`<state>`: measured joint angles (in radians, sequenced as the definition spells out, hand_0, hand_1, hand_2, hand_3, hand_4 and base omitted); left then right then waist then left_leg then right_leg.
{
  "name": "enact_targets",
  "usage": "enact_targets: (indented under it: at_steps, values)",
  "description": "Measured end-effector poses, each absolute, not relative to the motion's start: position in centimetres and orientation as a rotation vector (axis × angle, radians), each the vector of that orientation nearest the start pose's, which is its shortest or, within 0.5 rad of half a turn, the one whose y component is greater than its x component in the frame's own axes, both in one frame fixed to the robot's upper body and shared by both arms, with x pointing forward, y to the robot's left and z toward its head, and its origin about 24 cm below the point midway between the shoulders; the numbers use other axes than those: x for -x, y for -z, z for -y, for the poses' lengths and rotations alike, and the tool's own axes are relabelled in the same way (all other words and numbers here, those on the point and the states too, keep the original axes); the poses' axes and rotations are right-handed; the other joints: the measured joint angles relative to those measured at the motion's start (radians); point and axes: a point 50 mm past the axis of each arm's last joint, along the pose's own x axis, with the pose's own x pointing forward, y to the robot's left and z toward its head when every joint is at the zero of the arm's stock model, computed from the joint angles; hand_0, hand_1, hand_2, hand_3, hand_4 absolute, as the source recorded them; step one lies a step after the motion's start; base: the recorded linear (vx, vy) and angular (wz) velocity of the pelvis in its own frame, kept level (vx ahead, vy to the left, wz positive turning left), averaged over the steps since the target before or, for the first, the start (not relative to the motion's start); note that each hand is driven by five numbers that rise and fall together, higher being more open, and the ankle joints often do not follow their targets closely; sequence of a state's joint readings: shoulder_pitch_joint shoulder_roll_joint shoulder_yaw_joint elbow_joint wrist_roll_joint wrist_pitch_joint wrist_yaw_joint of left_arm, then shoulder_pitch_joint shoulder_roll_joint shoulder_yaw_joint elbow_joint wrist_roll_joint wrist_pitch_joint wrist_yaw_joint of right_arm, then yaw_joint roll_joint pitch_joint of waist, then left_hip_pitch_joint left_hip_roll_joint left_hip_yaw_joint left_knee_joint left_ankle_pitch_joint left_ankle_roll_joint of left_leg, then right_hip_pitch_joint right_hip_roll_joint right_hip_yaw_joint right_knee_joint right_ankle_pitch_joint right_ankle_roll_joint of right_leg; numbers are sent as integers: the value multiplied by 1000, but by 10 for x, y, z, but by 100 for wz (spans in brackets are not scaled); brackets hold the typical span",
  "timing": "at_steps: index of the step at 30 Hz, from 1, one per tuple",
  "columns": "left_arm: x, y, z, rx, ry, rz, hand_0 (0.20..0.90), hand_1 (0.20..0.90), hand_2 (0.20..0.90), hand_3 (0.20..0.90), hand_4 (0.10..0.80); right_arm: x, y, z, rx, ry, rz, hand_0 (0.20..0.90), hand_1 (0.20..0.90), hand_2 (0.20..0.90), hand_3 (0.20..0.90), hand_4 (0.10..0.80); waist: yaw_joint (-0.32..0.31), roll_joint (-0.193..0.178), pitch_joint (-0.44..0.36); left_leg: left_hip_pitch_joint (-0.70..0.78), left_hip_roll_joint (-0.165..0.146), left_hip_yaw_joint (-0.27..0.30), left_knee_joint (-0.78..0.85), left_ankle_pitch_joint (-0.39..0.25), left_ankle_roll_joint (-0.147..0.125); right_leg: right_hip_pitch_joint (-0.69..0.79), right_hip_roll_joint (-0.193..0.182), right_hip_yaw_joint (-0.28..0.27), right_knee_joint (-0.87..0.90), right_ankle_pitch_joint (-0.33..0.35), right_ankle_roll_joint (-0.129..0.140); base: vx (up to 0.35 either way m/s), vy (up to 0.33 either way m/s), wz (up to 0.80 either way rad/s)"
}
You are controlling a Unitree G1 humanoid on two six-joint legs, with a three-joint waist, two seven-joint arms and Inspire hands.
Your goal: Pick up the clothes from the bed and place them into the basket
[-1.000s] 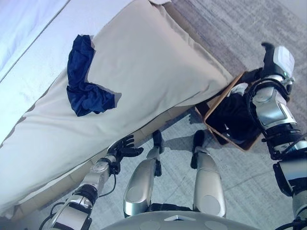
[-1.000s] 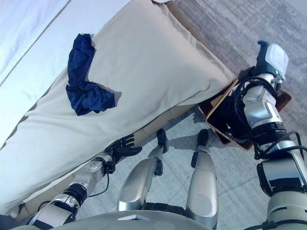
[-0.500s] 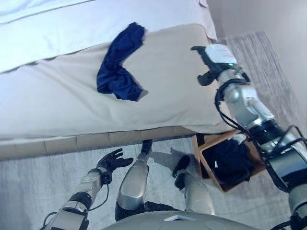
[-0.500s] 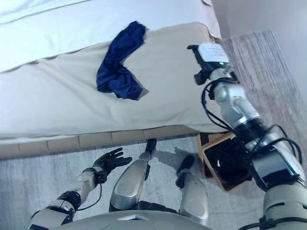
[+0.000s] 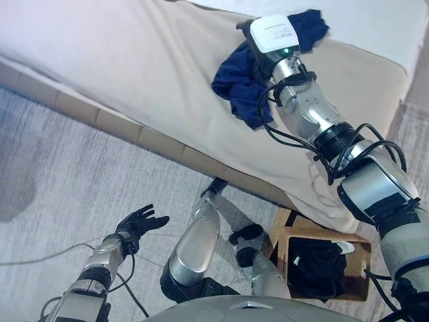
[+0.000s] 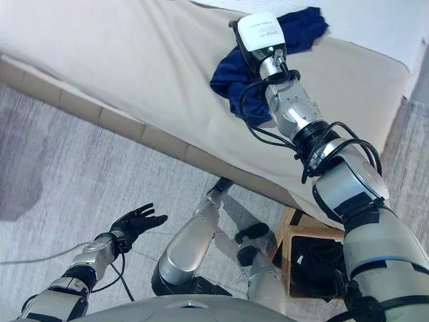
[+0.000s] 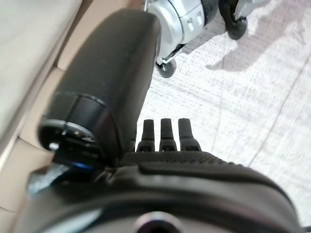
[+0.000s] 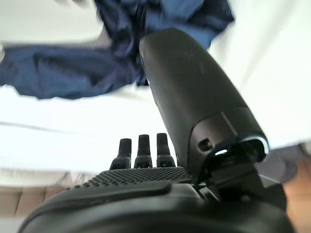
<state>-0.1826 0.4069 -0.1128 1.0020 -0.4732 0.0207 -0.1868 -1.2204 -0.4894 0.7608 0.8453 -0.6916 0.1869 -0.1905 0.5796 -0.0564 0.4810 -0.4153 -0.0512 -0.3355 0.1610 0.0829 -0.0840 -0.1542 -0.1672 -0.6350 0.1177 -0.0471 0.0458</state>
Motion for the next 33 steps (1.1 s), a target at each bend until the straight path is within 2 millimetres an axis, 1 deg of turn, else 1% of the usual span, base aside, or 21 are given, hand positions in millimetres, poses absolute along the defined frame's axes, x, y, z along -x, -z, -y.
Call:
enact_targets:
  at_steps: [1,5,7,9,11,12,13,14,17,20,21,22,24,25,27,28,29,30,32,33]
  values:
    - [-208,94,-268,88,-97,-781,900,900,900,900,800,-418,-228,136,1695,134,342,900,900,900,900,800,-2,-1,1,-11,-2,-7,9,-4,-1,-3,-1,-10,1,-3,4,21,23,25]
    - [-211,92,-267,92,-80,-754,900,900,900,900,800,-423,-213,145,1722,126,192,900,900,900,900,800,11,-5,3,-38,-8,-18,20,-4,-2,-19,-2,-21,5,-3,4,2,18,10]
    - [-216,88,-265,95,-66,-716,900,900,900,900,800,-425,-203,158,1764,117,57,900,900,900,900,800,18,-5,3,-55,-11,-30,24,-5,-1,-27,-2,-38,7,-5,7,-9,15,18]
    - [-219,85,-264,97,-49,-690,900,900,900,900,800,-425,-198,166,1783,113,-39,900,900,900,900,800,22,-5,3,-75,-12,-33,26,-8,3,-42,-6,-49,19,-10,15,-26,14,15]
    - [-221,83,-262,109,-41,-670,900,900,900,900,800,-426,-198,169,1807,108,-112,900,900,900,900,800,22,-5,3,-95,-14,-39,27,-8,3,-66,-16,-59,44,-16,22,-36,-2,11]
    - [-222,82,-262,114,-41,-660,900,900,900,900,800,-427,-200,169,1823,108,-146,721,721,721,691,591,22,-4,3,-109,-15,-41,32,-8,2,-77,-18,-63,53,-18,26,-40,-32,10]
    - [-223,80,-261,120,-38,-650,900,900,900,900,800,-428,-206,168,1839,111,-159,585,585,585,532,432,23,-4,3,-125,-15,-45,44,-5,-1,-92,-19,-65,62,-19,27,-38,-54,9]
    - [-225,79,-260,122,-33,-640,900,900,900,900,800,-428,-211,167,1853,120,-158,300,300,300,200,100,23,-4,3,-138,-15,-49,47,-3,-4,-103,-18,-67,65,-19,27,-32,-56,9]
    - [-227,77,-259,121,-28,-631,900,900,900,900,800,-429,-222,165,1842,165,-120,300,300,300,200,100,24,-1,5,-158,-16,-61,60,-4,-8,-114,-14,-74,67,-21,29,-36,-74,8]
    - [-227,77,-259,122,-30,-631,900,900,900,900,800,-429,-229,164,1696,252,24,300,300,300,200,100,17,-1,5,-163,-12,-59,64,-5,-9,-119,-10,-72,67,-21,29,-33,-66,-2]
    - [-227,78,-259,120,-34,-632,900,900,900,900,800,-429,-233,162,1623,274,78,300,300,300,200,100,13,-1,5,-163,-10,-55,66,-5,-10,-120,-9,-67,67,-20,29,-42,-62,-17]
    - [-226,78,-260,119,-42,-634,900,900,900,900,800,-427,-240,156,1526,299,171,300,300,300,200,100,4,-2,5,-162,-4,-43,78,-10,-14,-118,-4,-58,64,-20,29,-41,-58,-26]
    - [-224,79,-261,112,-63,-641,900,900,900,900,800,-420,-257,146,1343,326,328,300,300,300,200,100,-11,-5,20,-140,6,-19,83,-10,-12,-104,3,-27,56,-20,29,-32,-58,-39]
    - [-223,80,-262,110,-73,-648,900,900,900,900,800,-416,-265,142,1259,343,404,300,300,300,200,100,-22,-11,29,-119,16,5,83,-9,-9,-96,6,-2,55,-19,28,-16,-67,-48]
    - [-219,84,-263,107,-94,-668,900,900,900,900,800,-409,-272,137,1139,364,500,300,300,300,200,100,-46,-15,33,-78,24,32,78,-13,-11,-65,10,26,41,-13,21,20,-110,-53]
    - [-215,86,-268,94,-116,-682,900,900,900,900,800,-402,-274,139,1026,389,550,300,300,300,200,100,-57,-28,39,-23,37,67,69,-27,-7,-22,22,67,9,1,21,79,-131,-62]
    - [-213,87,-271,80,-133,-692,900,900,900,900,800,-397,-275,142,988,409,574,300,300,300,200,100,-74,-36,42,13,46,87,61,-34,-4,9,31,85,-13,10,22,93,-102,-67]
    - [-209,88,-275,61,-146,-702,900,900,900,900,800,-391,-277,147,944,432,606,300,300,300,200,100,-95,-53,40,43,51,103,55,-44,4,34,42,119,-43,11,22,71,-81,-57]
    - [-202,90,-280,39,-166,-717,900,900,900,900,800,-383,-284,154,886,505,661,300,300,300,200,100,-128,-81,33,68,57,141,56,-61,10,53,47,151,-66,12,22,17,-23,-62]
    - [-203,89,-281,27,-164,-717,900,900,900,900,800,-378,-289,162,864,541,674,300,300,300,200,100,-157,-93,32,80,67,161,59,-61,13,56,56,173,-78,21,22,31,-6,-49]
